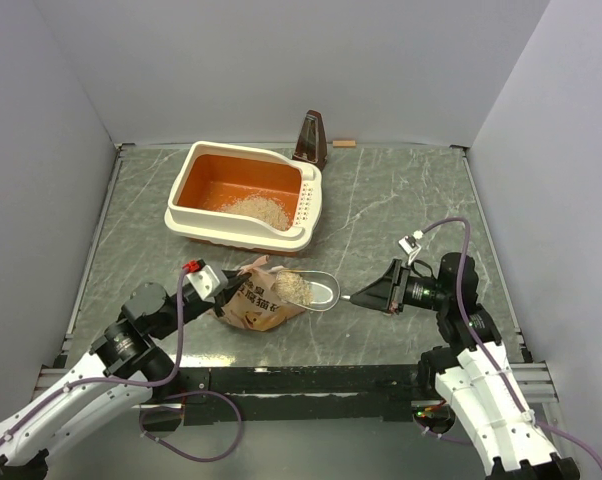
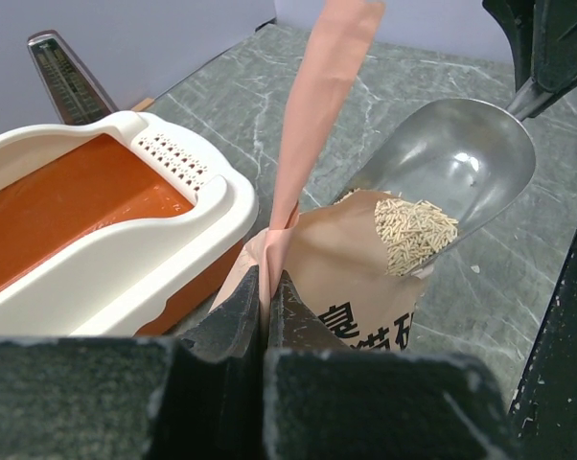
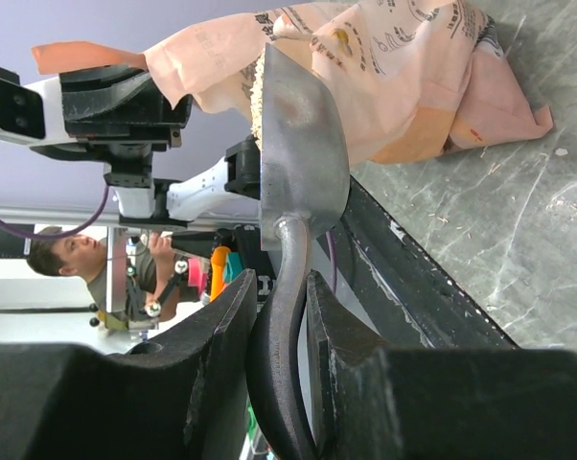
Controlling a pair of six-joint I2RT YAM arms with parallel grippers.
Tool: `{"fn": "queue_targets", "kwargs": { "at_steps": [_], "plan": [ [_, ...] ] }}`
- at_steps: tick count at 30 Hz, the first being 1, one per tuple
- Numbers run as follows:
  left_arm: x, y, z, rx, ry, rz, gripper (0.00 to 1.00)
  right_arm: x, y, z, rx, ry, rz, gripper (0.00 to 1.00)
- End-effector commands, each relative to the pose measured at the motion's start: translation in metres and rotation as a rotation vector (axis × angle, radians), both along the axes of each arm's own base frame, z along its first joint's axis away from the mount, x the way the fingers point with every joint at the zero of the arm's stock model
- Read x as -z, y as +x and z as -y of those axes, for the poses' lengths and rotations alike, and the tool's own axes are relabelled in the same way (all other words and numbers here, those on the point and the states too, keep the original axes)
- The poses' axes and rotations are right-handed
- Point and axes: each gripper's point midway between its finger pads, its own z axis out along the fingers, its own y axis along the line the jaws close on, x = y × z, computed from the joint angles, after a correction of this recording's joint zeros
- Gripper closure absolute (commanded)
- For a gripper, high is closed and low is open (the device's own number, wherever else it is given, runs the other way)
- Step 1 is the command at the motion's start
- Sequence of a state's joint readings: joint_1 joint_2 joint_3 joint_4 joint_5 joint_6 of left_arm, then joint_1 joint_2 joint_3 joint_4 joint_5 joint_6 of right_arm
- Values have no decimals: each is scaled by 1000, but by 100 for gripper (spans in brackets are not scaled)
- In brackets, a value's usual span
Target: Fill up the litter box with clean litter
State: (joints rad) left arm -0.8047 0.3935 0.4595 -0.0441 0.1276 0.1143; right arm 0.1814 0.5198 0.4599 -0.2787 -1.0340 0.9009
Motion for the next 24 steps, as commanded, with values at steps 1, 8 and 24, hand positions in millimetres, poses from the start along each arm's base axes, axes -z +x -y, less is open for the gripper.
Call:
{"fn": "queue_targets", "kwargs": {
  "at_steps": [1, 8, 24],
  "plan": [
    [-57, -3, -7, -16, -153, 139, 99, -32, -4, 0, -14, 36, 53, 100],
    [-58, -3, -8, -22, -156, 139, 99, -46, 4, 0, 11, 69, 43, 100],
    [-64, -4, -13, -38, -173, 158, 99, -79, 53, 3, 146, 45, 35, 100]
  ]
}}
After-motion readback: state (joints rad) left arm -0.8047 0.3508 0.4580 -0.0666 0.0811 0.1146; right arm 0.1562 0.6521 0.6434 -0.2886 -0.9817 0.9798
